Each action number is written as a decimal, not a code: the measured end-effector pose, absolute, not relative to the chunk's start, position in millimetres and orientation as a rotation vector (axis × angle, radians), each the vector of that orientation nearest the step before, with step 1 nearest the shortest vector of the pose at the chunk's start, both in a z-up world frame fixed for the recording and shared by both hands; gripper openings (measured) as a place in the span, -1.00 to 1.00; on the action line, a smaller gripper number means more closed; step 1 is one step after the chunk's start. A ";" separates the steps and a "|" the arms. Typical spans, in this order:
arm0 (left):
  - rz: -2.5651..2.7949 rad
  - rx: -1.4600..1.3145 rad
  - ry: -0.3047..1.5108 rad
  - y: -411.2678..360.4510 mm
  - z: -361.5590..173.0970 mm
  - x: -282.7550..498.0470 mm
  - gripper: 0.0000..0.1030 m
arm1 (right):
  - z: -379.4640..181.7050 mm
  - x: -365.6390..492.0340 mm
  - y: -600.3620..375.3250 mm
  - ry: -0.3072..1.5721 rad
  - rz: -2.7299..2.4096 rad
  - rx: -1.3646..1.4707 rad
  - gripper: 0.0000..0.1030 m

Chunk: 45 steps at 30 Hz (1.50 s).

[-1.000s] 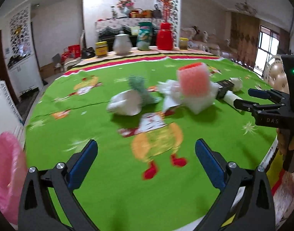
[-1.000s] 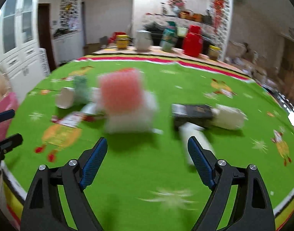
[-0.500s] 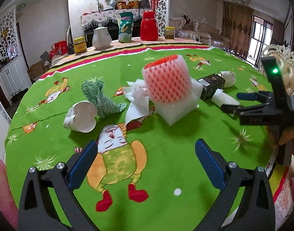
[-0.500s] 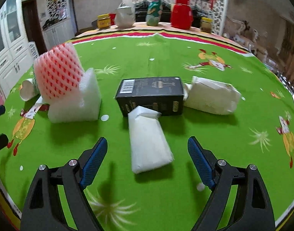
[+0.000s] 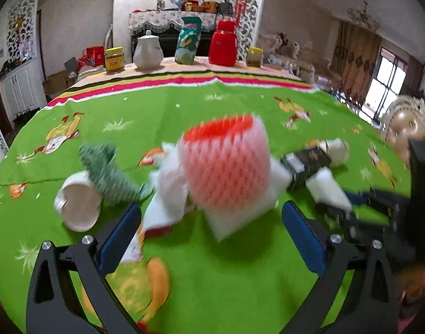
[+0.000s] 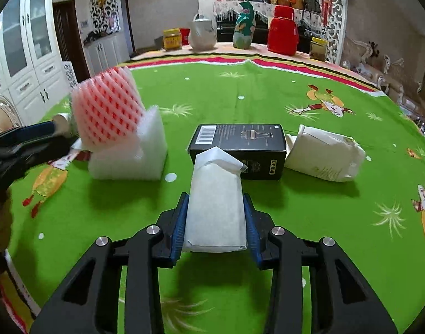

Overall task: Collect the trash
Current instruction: 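Grasp the white tissue packet with the right tool while the left tool grasps the pink foam net, then carry the pink foam net toward the pink bin with the left tool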

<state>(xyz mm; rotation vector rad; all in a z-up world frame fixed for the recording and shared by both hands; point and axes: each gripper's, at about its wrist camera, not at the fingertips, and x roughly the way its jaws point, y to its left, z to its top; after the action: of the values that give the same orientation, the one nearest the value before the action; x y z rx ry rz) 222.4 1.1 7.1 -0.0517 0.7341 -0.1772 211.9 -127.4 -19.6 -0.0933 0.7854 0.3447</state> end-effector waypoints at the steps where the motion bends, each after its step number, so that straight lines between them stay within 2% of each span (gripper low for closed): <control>1: -0.169 -0.058 0.728 -1.9 8.4 228.7 0.90 | -18.3 211.4 -130.0 0.780 0.346 -0.079 -0.26; 4: -0.131 -0.069 0.708 -9.1 9.8 249.5 0.89 | -17.0 211.1 -138.3 0.780 0.358 -0.031 -0.26; 5: -0.128 -0.072 0.706 -9.8 9.0 253.6 0.83 | -16.9 211.2 -139.7 0.782 0.363 -0.023 -0.26; 6: -0.130 -0.075 0.708 -11.5 7.3 258.1 0.68 | -16.6 211.1 -139.9 0.780 0.366 -0.020 -0.26; 7: -0.148 -0.078 0.719 -13.2 4.5 260.7 0.11 | -16.6 212.9 -140.1 0.778 0.366 -0.021 -0.26; 8: -0.160 -0.075 0.724 -14.2 2.8 260.2 -0.14 | -16.2 212.4 -139.5 0.776 0.365 -0.025 -0.26; 10: -0.171 -0.059 0.687 -14.5 5.5 250.9 -0.29 | -15.9 211.1 -136.9 0.773 0.367 -0.037 -0.26; 21: -0.173 -0.004 0.604 -6.9 19.5 195.7 -0.30 | -17.2 211.3 -136.4 0.769 0.365 -0.048 -0.26; 35: -0.123 -0.042 0.575 53.2 21.9 115.8 -0.27 | -19.5 215.6 -135.0 0.790 0.271 -0.086 -0.26; 45: -0.125 -0.017 0.618 68.9 5.2 92.9 -0.26 | -7.8 146.8 -80.4 0.744 0.308 -0.205 -0.26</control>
<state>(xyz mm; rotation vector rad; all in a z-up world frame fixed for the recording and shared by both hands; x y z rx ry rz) 92.9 68.9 5.2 -0.0171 0.6179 -0.1251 146.8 -80.4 -7.8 -0.2048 0.7438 0.3084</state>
